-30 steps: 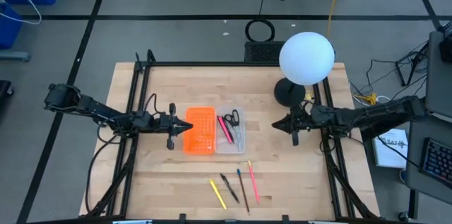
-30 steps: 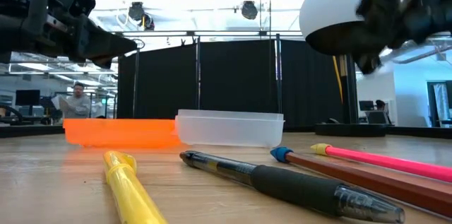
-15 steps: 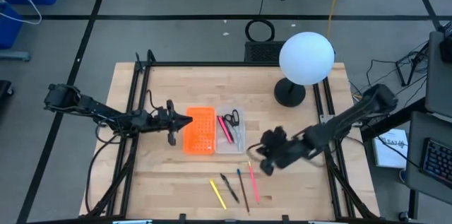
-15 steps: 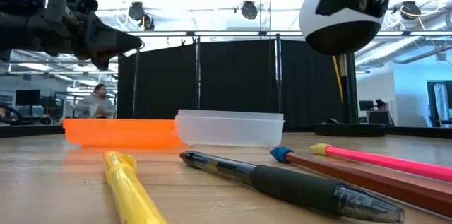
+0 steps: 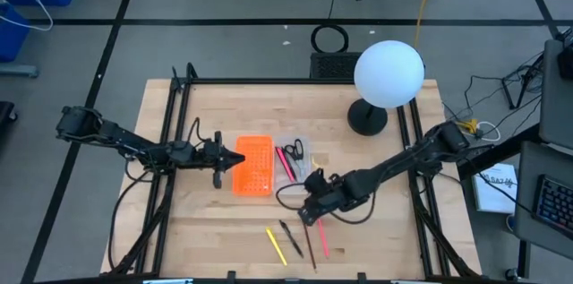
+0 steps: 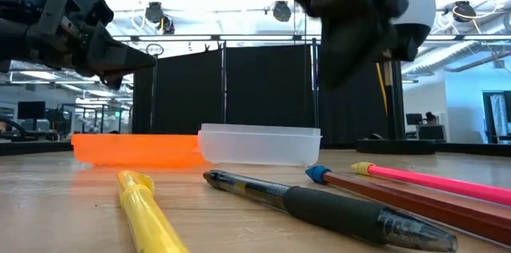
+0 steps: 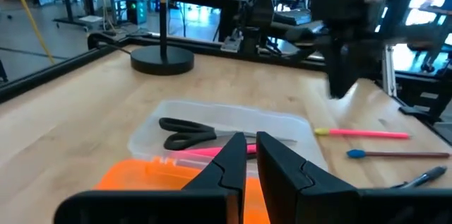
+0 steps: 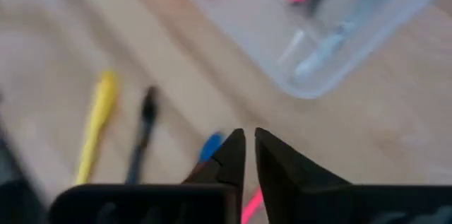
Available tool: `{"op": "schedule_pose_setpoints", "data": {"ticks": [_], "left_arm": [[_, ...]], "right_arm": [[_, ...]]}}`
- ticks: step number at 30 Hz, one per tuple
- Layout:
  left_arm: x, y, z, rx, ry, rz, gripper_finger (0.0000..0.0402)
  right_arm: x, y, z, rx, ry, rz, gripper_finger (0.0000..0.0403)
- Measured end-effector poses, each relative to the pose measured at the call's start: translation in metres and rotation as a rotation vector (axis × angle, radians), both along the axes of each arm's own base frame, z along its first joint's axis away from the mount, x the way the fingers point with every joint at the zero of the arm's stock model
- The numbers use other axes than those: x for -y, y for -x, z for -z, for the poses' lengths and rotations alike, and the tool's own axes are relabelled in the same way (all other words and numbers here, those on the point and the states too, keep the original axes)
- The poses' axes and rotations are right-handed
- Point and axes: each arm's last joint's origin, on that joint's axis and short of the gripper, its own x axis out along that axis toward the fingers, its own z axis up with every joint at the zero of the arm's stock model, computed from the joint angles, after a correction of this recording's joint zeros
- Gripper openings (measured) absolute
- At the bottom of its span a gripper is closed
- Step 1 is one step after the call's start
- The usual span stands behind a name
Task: Pick & place school supplies into a supply box
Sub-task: Put the pink pencil into the transparent supply box
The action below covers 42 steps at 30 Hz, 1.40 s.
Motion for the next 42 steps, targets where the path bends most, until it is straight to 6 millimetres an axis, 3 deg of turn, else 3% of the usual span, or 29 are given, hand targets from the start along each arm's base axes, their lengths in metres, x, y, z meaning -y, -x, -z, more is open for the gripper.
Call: {"op": "schedule_pose_setpoints", "data": {"ticks": [11,17,30,37,42], "left_arm": [[-0.001,0.000,0.000,-0.001,-0.033,-0.022,0.0042],[-0.001,0.000,0.000,-0.004,-0.071,-0.020,0.0042],[-0.001,0.000,-0.001,0.002,-0.076,-0.021,0.0042],[-0.001,0.000,-0.001,0.002,-0.076,-0.021,0.0042],[-0.001,0.000,-0.001,0.003,-0.060,-0.022,0.0042]], "right_arm": [[0.004,-0.003,0.034,-0.191,-0.101,0.055,0.0138],[0.000,-0.004,0.053,-0.245,-0.095,0.075,0.0156],[0.001,-0.006,0.090,-0.396,-0.103,0.077,0.0135],[-0.002,-0.002,0.097,-0.444,-0.115,0.066,0.0109],[-0.001,-0.002,0.097,-0.454,-0.121,0.054,0.0064]]}}
